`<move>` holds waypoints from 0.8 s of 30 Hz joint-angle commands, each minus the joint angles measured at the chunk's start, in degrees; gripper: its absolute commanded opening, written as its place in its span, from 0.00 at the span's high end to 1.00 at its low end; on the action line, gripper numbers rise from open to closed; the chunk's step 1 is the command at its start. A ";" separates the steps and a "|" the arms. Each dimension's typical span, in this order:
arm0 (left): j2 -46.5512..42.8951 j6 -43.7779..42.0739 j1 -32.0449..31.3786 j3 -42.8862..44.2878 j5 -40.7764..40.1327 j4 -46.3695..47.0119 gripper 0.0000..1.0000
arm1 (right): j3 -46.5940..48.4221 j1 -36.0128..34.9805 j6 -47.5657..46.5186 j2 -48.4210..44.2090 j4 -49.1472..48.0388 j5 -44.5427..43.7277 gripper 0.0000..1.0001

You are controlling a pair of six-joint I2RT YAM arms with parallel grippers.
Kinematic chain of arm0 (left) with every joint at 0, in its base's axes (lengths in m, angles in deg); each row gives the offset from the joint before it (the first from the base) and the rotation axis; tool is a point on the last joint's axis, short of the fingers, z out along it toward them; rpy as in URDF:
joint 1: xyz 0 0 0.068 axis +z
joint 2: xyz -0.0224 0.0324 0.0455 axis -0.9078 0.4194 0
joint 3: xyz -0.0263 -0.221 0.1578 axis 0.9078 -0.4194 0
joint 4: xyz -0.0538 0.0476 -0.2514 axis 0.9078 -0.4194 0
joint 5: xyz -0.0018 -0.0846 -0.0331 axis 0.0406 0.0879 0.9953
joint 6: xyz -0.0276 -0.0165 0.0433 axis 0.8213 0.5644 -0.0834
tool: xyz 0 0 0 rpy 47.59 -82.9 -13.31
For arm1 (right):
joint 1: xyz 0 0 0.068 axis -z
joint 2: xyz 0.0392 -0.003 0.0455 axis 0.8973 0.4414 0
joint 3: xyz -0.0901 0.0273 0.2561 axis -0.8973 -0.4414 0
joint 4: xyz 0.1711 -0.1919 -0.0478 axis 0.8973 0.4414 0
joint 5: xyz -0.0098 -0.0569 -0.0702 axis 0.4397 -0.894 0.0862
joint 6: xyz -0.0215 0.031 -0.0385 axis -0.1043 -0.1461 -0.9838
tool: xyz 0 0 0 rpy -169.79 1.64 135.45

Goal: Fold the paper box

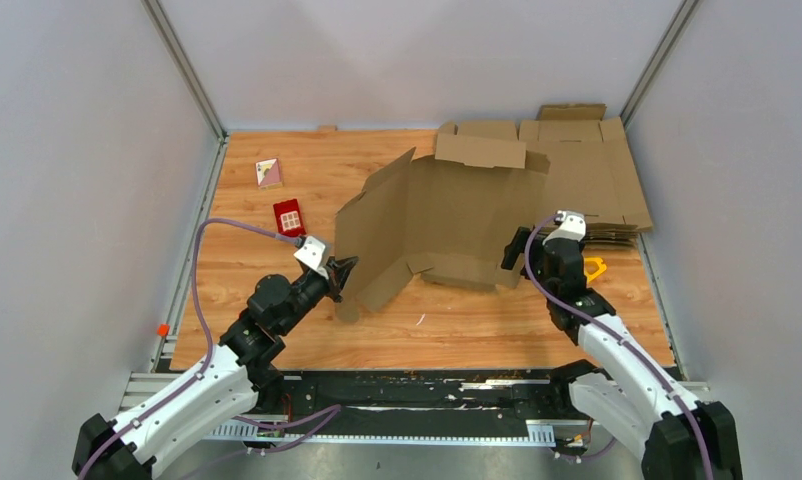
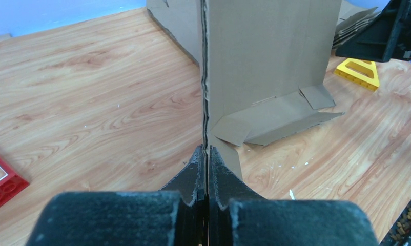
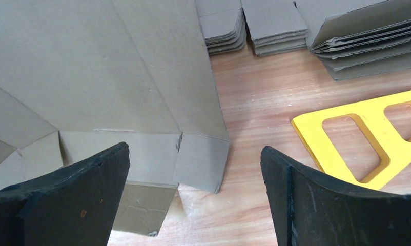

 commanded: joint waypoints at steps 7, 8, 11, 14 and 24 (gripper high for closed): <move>-0.23 -1.75 -0.15 -0.45 0.26 0.52 1.00 | -0.28 7.20 1.07 11.71 -15.71 6.52 0.00; -0.23 -1.76 -0.14 -0.45 0.26 0.51 1.00 | -0.31 7.58 0.19 12.77 -16.94 7.06 0.00; -0.17 -1.72 -0.13 -0.45 0.26 0.50 1.00 | -1.58 8.22 -2.80 15.22 -23.63 12.10 0.00; -0.04 -1.68 -0.16 -0.41 0.50 0.66 1.00 | -1.37 8.31 -3.46 18.80 -27.60 18.37 0.00; -0.18 -1.69 -0.14 -0.60 0.78 1.00 1.00 | -1.64 7.10 -3.18 18.49 -26.28 28.60 0.19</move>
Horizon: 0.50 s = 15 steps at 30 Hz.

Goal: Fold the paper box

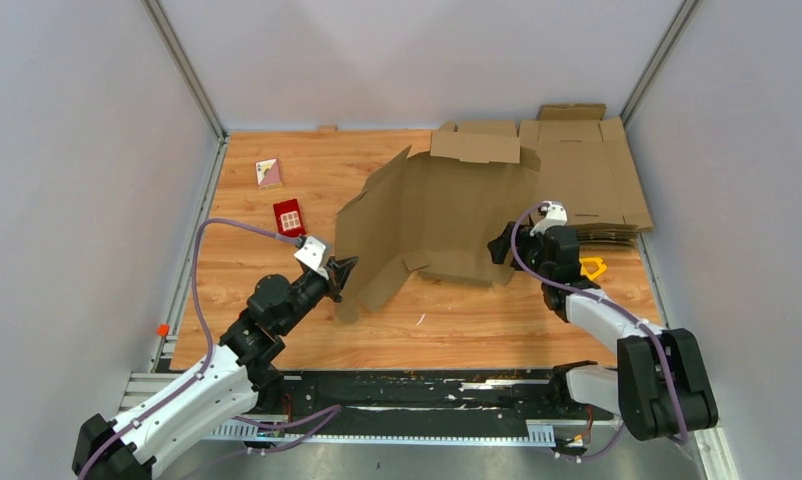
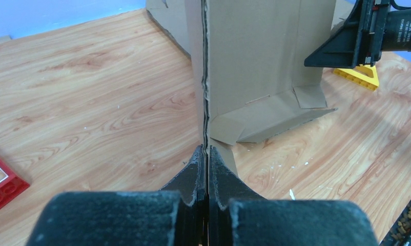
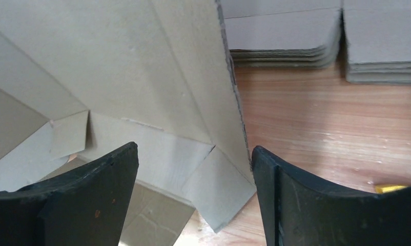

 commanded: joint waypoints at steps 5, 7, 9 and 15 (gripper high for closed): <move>-1.07 -1.26 -0.13 -1.10 -0.23 1.34 1.00 | -1.67 -4.21 -2.03 -4.67 -2.86 7.50 0.27; -1.52 -1.27 -0.20 -1.30 -0.54 1.43 1.00 | -1.78 -6.08 -3.07 -5.69 -2.66 7.48 0.30; -2.03 -1.26 -0.13 -1.54 -0.93 1.51 1.00 | -1.57 -8.76 -4.65 -6.42 -2.01 6.55 0.31; -3.22 -1.35 -0.18 -2.40 -1.18 2.08 1.00 | -0.61 -14.08 -7.12 -5.37 0.11 1.43 0.31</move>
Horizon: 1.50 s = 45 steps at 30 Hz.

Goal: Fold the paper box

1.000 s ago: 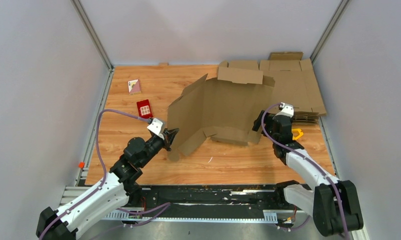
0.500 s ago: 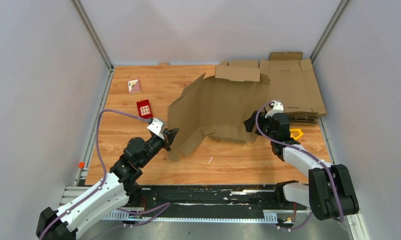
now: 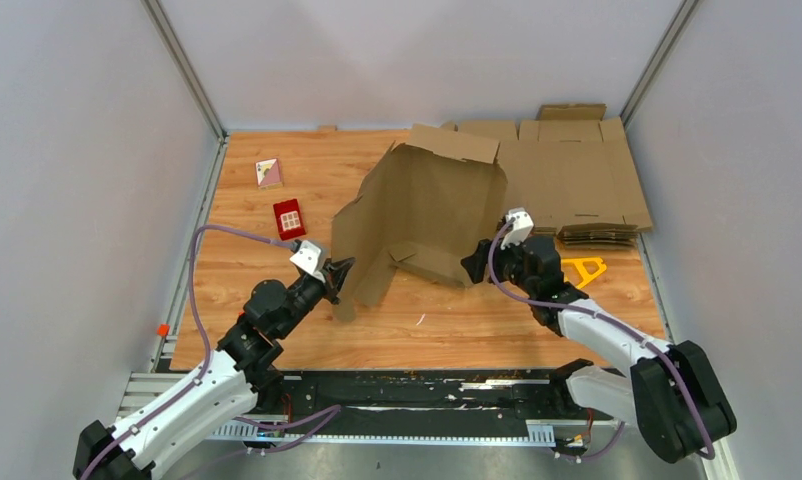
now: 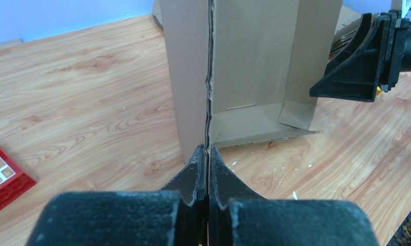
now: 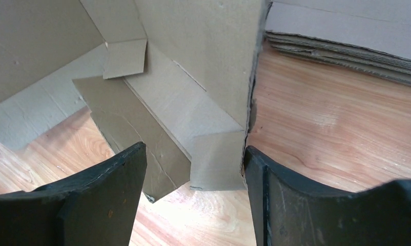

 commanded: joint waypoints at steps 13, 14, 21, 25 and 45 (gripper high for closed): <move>-1.07 -0.98 -0.18 -1.82 0.64 2.12 1.00 | 3.03 -2.67 -1.78 6.94 0.56 -6.25 0.01; -1.02 -0.98 -0.16 -1.78 0.62 2.04 1.00 | 3.32 -2.73 -2.00 7.66 0.73 -6.27 0.01; -0.75 -0.98 -0.14 -1.91 0.79 2.38 1.00 | 4.68 -4.79 -3.67 10.61 1.42 -6.91 0.04; -0.84 -0.89 -0.18 -1.95 0.70 2.21 1.00 | 4.98 -6.38 -3.96 10.52 3.53 -9.47 0.03; -0.46 -0.63 -0.14 -1.95 1.54 2.42 1.00 | 11.98 -18.12 -8.04 17.55 12.70 -26.12 0.01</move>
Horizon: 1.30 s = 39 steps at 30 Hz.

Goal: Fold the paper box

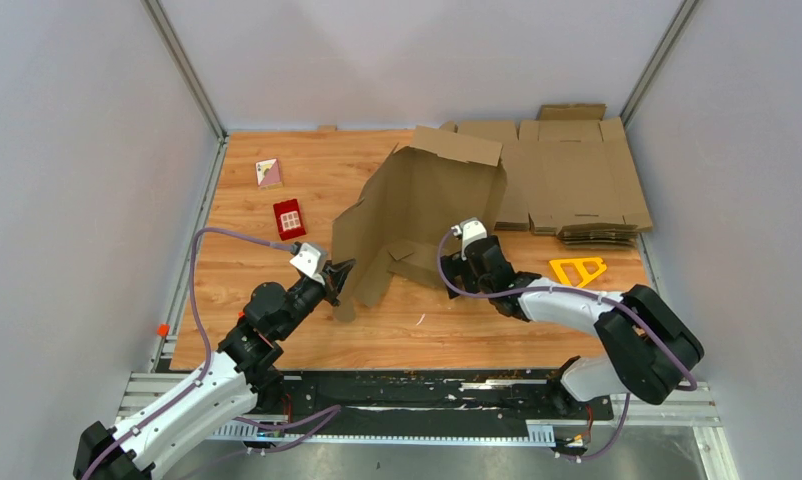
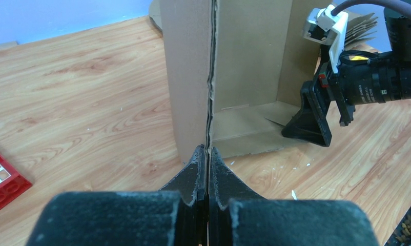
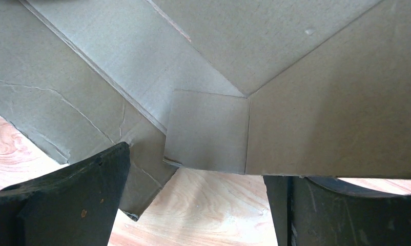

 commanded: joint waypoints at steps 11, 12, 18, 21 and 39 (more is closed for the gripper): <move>0.50 0.97 -0.11 -1.26 6.97 4.86 1.00 | 2.37 -1.06 -0.55 0.61 -1.02 -0.40 0.07; 0.50 1.40 -0.11 -1.36 7.87 5.57 1.00 | 2.29 -1.09 -0.35 0.44 -1.29 -0.35 0.08; 0.49 3.45 -0.13 -1.99 12.25 8.74 1.00 | 1.12 -1.00 0.99 -1.25 -3.02 -0.54 0.15; 0.66 3.95 -0.11 -2.05 13.37 9.50 1.00 | 0.51 -0.98 1.88 -2.18 -4.16 -0.35 0.18; 2.69 5.05 -0.11 -1.86 16.78 11.22 1.00 | -2.96 4.04 5.22 -4.66 -10.45 13.57 0.20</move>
